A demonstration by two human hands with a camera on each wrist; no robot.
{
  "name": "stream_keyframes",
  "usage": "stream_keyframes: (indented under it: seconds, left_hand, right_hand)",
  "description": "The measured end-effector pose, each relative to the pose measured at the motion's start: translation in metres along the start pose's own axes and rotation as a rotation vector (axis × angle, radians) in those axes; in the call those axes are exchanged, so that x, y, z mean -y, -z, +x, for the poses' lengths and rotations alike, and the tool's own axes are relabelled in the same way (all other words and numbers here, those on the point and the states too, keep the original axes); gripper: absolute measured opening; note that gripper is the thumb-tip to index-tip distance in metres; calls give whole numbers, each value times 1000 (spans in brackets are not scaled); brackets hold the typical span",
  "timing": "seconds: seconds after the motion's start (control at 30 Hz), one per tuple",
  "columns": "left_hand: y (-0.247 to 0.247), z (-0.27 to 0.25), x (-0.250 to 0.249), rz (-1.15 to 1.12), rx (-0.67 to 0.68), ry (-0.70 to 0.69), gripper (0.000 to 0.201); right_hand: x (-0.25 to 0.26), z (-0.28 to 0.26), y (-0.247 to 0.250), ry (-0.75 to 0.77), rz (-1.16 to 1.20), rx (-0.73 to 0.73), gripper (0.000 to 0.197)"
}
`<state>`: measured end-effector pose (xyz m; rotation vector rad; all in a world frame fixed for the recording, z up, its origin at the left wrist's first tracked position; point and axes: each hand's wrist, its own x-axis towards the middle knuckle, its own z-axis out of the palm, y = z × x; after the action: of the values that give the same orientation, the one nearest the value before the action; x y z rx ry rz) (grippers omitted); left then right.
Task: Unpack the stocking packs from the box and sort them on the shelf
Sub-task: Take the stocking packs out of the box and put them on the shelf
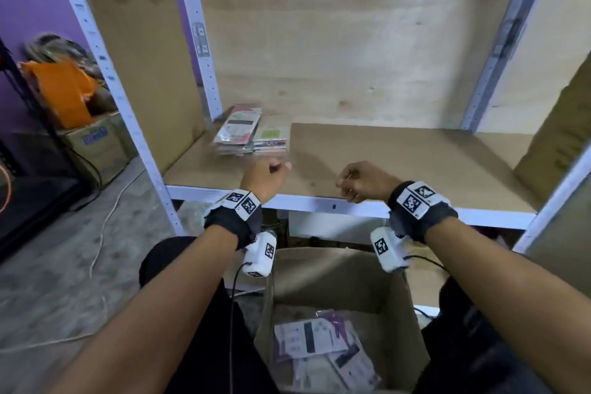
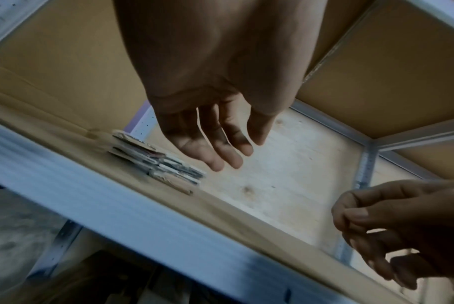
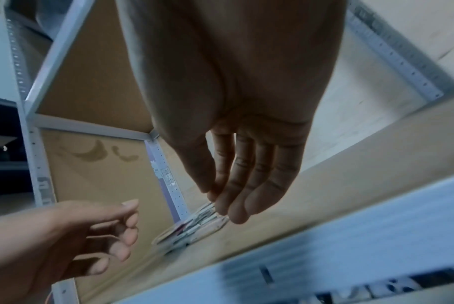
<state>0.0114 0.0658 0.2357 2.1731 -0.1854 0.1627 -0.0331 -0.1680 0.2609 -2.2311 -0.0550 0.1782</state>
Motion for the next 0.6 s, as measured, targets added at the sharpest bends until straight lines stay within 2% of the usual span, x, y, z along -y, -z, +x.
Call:
stream_keyframes:
  seconds: [0.13,0.27,0.4,0.6]
  left_hand:
    - [-31,-39,2,-82,160,62,33]
    - [-66,-67,14,-13,284,79,33]
    - [-104,-85,38,13,471,168,35]
    - [-155,-92,85,103,658,336,33]
  right_hand:
    - [-27,-43,-7,-52,-169,96,10]
    - [-65,-60,-21,-115,-298,136,16]
    - [-106,-55,-42,-228,-327,280,17]
    - [-161,-34,-87,-314,-404,397,18]
